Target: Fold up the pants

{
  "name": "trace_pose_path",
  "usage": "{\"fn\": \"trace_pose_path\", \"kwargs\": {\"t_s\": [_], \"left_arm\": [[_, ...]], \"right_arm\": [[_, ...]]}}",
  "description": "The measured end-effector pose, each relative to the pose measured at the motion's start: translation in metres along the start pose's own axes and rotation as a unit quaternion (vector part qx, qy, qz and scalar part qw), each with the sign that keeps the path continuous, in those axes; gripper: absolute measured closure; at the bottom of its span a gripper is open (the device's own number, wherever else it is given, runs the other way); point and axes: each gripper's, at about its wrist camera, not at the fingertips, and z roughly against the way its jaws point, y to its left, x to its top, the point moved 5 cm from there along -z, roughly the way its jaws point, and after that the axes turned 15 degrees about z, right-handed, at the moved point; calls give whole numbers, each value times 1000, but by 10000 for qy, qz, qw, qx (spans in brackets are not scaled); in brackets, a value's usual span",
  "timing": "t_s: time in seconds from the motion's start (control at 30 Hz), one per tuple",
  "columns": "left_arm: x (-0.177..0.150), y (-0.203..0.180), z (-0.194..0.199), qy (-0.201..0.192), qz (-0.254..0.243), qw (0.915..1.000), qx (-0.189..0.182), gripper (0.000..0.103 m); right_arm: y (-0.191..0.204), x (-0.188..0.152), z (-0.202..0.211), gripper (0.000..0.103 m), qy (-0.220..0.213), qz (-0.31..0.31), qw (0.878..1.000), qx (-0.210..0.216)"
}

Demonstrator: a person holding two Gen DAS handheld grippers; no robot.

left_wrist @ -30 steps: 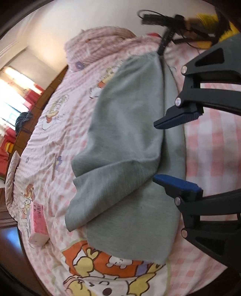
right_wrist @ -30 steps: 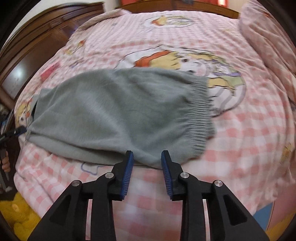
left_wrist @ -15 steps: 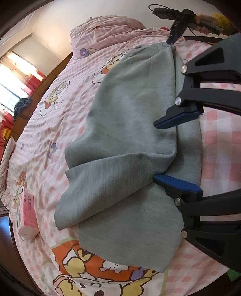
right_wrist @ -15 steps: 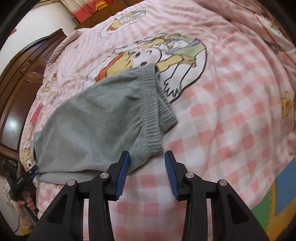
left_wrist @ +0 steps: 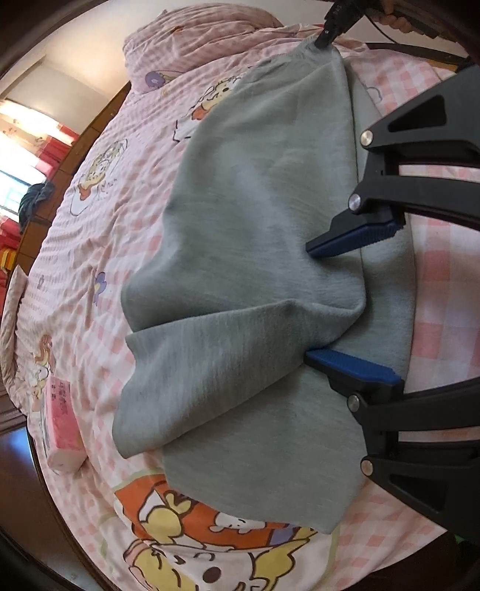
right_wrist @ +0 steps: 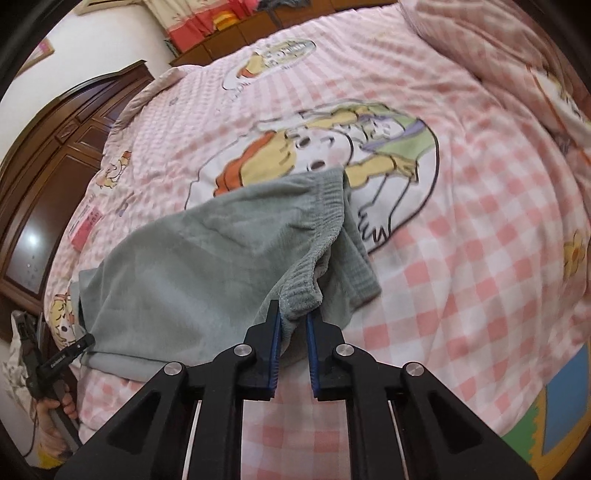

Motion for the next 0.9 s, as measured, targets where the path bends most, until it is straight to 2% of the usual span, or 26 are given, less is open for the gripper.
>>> {"fn": "trace_pose_path", "kwargs": {"t_s": [0.13, 0.23, 0.4, 0.53, 0.63, 0.73, 0.83, 0.9], "left_arm": [[2, 5, -1, 49, 266, 9996, -13, 49], [4, 2, 1, 52, 221, 9997, 15, 93], [9, -2, 32, -59, 388, 9985, -373, 94], [4, 2, 51, 65, 486, 9972, -559, 95], [-7, 4, 40, 228, 320, 9986, -354, 94], [-18, 9, 24, 436, 314, 9984, -199, 94], [-23, 9, 20, 416, 136, 9990, -91, 90], [-25, 7, 24, 361, 9, 9993, -62, 84]], "right_arm": [[1, 10, 8, 90, -138, 82, 9999, 19], [-2, 18, 12, 91, -202, 65, 9997, 87], [-6, 36, 31, 91, -522, 139, 9985, 79], [-13, 30, 29, 91, -444, 93, 9990, 27], [-16, 11, 11, 91, -151, 114, 9998, -49], [-18, -8, -11, 91, 199, 357, 9982, -433], [-23, -20, -29, 89, 474, 552, 9951, -672], [-25, -21, -32, 87, 512, 616, 9942, -723]]}}
